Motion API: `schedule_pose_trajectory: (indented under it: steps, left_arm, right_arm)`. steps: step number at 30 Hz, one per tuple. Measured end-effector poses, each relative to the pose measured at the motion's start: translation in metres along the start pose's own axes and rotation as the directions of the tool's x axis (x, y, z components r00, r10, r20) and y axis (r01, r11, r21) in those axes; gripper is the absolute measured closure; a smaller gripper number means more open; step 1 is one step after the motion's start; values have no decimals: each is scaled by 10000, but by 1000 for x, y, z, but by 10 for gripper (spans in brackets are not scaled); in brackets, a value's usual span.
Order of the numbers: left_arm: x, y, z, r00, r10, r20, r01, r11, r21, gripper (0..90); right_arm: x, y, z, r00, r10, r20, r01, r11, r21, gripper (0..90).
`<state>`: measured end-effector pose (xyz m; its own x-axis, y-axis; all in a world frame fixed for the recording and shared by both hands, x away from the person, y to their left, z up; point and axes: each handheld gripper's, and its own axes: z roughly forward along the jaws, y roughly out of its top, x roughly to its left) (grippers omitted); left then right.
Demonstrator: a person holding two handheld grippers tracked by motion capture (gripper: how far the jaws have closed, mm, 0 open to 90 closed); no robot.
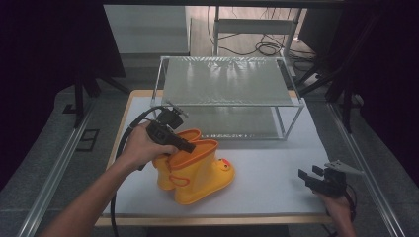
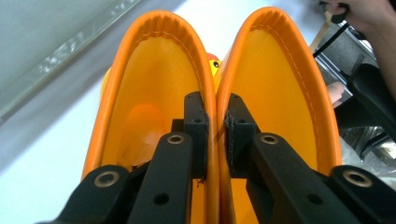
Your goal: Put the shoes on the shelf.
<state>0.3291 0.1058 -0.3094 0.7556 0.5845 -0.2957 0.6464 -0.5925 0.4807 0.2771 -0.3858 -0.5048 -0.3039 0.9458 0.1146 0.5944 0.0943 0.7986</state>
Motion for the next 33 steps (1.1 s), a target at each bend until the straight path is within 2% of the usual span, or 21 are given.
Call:
schedule_pose_trajectory:
  steps: [5, 7, 8, 11, 17, 19, 25, 33]
  left_arm:
    - [-11, 16, 1, 9996, 266, 94, -266, 9996, -38, 824]
    - [-19, 26, 4, 9988, 449, 182, -447, 9990, -67, 824]
    - [-19, 26, 4, 9988, 449, 182, -447, 9990, -67, 824]
    - [-29, 38, 9, 9967, 739, 329, -738, 9973, -26, 824]
    - [-42, 56, 12, 9925, 1069, 590, -1064, 9943, -110, 824]
    - [-48, 63, 13, 9921, 1065, 666, -1053, 9942, -215, 825]
    - [-62, 79, 12, 9901, 1245, 655, -1225, 9919, -330, 825]
    - [-71, 97, 6, 9858, 1555, 628, -1533, 9875, -373, 825]
  right_arm:
    - [-2, 0, 0, 10000, 51, 12, -51, 10000, 20, 352]
    - [-2, 0, -1, 10000, 62, 13, -62, 10000, -39, 352]
    - [-2, 0, -1, 10000, 62, 13, -62, 10000, -39, 352]
    - [-3, 0, -1, 10000, 74, -1, -74, 10000, -50, 352]
    - [-4, 1, -4, 9999, 151, 5, -151, 9998, -164, 352]
    - [-5, 1, -4, 9999, 163, 4, -162, 9997, -171, 352]
    - [-4, 1, -4, 9999, 144, -14, -144, 9997, -182, 352]
    - [-5, 2, -4, 9999, 170, -24, -171, 9996, -203, 352]
